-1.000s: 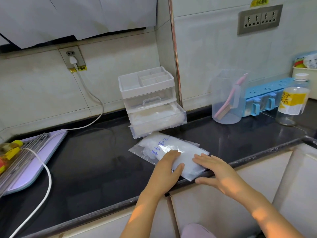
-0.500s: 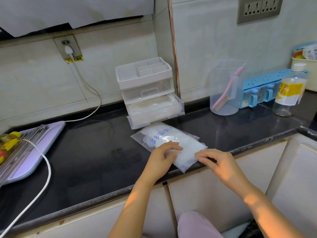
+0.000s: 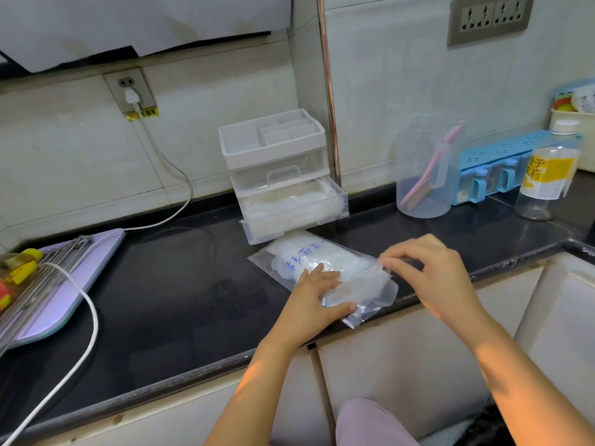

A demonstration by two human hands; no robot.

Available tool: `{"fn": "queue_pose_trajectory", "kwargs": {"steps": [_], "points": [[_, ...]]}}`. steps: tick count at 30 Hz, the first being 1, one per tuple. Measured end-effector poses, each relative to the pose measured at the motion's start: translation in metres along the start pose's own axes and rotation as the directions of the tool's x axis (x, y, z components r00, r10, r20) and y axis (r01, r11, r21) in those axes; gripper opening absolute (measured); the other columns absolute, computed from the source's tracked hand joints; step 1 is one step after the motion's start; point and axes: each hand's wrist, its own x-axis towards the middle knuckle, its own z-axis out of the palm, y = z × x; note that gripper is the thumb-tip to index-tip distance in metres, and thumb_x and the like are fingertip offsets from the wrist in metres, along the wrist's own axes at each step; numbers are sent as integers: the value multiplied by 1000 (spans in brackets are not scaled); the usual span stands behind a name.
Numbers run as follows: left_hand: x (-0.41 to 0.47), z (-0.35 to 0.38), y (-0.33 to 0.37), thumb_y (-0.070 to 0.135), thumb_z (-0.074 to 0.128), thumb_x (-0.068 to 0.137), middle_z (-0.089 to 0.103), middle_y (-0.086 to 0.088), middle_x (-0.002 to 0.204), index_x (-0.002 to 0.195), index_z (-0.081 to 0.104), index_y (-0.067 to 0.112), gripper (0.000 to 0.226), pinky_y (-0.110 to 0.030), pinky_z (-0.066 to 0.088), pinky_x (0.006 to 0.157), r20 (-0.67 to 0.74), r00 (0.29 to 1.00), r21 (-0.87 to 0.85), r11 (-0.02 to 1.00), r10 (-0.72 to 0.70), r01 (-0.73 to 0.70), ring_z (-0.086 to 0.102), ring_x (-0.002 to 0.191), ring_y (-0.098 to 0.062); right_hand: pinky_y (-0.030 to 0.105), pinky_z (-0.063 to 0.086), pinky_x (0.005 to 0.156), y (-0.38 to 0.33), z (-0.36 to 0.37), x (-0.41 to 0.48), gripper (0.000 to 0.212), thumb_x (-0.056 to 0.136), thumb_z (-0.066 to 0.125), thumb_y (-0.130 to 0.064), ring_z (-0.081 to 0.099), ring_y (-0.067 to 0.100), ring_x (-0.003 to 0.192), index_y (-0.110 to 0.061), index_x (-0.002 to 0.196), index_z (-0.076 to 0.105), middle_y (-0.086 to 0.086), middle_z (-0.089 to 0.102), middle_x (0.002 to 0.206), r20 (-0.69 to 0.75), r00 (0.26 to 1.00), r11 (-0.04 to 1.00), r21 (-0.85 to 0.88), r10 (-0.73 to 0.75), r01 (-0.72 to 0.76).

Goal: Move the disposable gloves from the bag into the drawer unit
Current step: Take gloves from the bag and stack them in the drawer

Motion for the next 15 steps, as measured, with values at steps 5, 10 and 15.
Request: {"fn": "queue_pose_trajectory", "kwargs": {"steps": [5,10,15], "points": [[-1,-1,2,48,68,83,39,21,144,126,57,34,47,-28,3,120,19,1000,40,999,14,-15,4,133,14,3,42,79,-25,-26,17,14,87,64,-13,54,-8,98,-23,94,70,-18,63,97,-37,999,993,112,-34,38],[-4,-4,11,49,67,83,26,35,133,127,54,38,47,-27,9,115,71,996,27,999,-49,47,0,132,11,4,44,76,-59,-46,41,10,93,56,-20,55,-9,93,-24,94,64,-16,66,96,-35,996,972,217,-78,84],[-2,-30,20,41,70,82,59,22,122,112,60,46,33,-24,43,99,170,976,-273,946,-133,176,54,117,-3,6,44,73,-103,-63,69,8,95,55,-11,60,-3,75,-13,89,60,-9,63,80,-3,976,951,227,-217,212]]}}
